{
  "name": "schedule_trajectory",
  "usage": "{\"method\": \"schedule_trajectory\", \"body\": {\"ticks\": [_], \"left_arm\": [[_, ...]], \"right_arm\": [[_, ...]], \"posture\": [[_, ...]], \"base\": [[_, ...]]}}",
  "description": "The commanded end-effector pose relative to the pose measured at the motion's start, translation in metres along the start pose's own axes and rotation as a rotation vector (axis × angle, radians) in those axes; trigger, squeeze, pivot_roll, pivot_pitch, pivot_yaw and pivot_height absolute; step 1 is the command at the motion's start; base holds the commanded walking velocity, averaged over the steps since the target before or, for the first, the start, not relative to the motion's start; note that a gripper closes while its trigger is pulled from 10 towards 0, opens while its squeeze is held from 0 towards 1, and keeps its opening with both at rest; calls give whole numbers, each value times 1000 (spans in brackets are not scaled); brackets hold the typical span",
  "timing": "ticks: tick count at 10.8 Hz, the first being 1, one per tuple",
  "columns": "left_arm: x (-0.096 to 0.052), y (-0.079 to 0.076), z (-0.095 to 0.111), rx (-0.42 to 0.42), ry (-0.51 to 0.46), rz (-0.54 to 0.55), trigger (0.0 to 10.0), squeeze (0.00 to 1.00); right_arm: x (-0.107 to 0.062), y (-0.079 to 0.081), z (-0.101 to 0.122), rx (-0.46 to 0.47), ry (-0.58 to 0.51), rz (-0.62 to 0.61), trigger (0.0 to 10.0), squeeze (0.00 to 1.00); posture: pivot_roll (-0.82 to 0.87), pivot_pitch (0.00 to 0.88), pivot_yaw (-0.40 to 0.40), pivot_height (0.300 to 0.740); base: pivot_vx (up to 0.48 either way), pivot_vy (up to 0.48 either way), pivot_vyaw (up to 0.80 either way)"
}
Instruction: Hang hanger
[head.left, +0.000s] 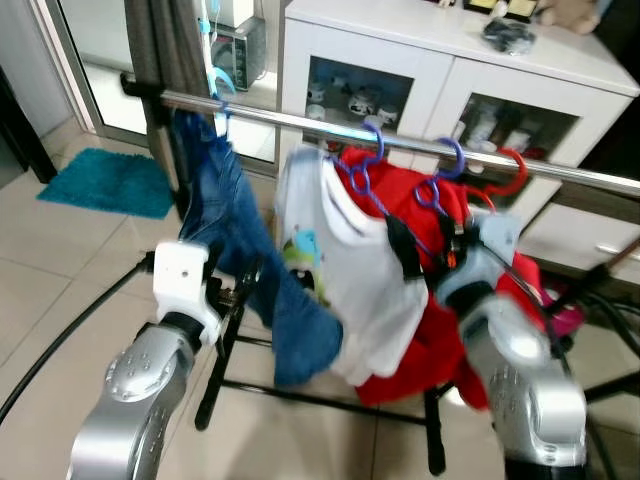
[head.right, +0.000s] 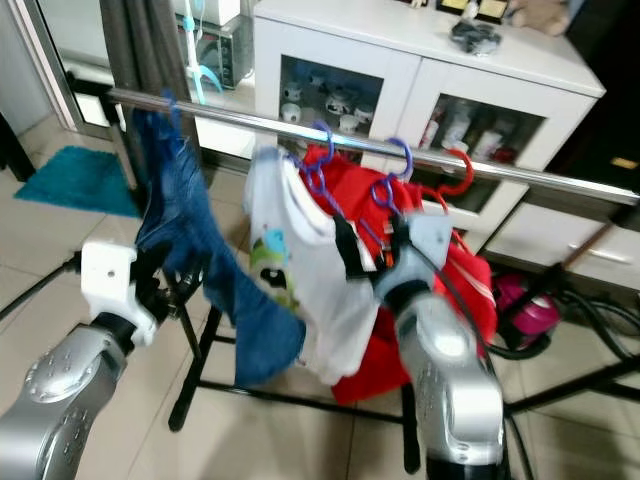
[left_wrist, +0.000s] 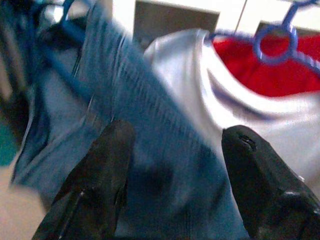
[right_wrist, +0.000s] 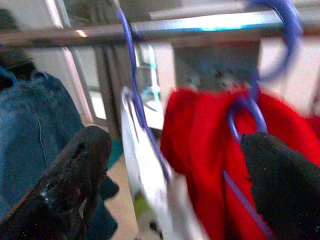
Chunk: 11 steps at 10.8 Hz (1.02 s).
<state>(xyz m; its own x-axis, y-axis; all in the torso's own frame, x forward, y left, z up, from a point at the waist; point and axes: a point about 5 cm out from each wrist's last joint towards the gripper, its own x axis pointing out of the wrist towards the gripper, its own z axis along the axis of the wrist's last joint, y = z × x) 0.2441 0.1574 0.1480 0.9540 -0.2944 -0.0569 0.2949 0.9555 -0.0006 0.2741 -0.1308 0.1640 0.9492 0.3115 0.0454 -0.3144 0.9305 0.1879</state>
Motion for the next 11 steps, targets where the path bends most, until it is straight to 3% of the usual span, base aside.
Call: {"method": "schedule_trajectory", "body": {"ticks": [1,2,3,4,5,6,7,8,9,11], "left_arm": [[0,-3,2,22,0,-14,10000,369],[-2,-4,3,31,3,-31,10000,337],[-11,-8,0,35,38,-59,10000,204],[-14,-8,1,33,28,-85,10000,212],[-17,-9,-5,39,38,-176,10000,204],[-16,-13,-5,51,50,-229,10000,196],[-16,-22,-5,62,50,-324,10000,200],[-19,-23,-5,35,51,-336,10000,188],[-22,-19,-10,38,76,-323,10000,188],[-23,-12,-8,33,75,-284,10000,192]], "right_arm": [[-1,2,-1,-8,19,29,10000,0],[-6,9,-1,-16,13,105,10000,0],[-18,9,-9,47,47,188,10000,0],[-29,10,-14,0,84,287,10000,0],[-40,-3,-19,-39,134,282,10000,0],[-43,-7,-12,-43,123,286,10000,0],[-48,-12,-8,-20,116,300,10000,122],[-47,-11,-3,-6,99,356,10000,1000],[-39,-2,3,-29,90,426,10000,1000],[-26,2,3,-32,111,388,10000,1000]], "posture": [[-43,49,-98,740],[-30,55,-102,740],[2,14,-89,740],[4,0,-94,740],[-13,0,-79,740],[-20,0,-79,740],[-11,0,-109,740],[-12,0,-115,740],[-23,1,-112,740],[-7,1,-129,740]], "base": [[394,0,800],[386,0,800],[0,0,0],[0,0,0],[0,0,0],[0,0,0],[0,0,0],[0,0,0],[0,0,0],[0,0,0]]}}
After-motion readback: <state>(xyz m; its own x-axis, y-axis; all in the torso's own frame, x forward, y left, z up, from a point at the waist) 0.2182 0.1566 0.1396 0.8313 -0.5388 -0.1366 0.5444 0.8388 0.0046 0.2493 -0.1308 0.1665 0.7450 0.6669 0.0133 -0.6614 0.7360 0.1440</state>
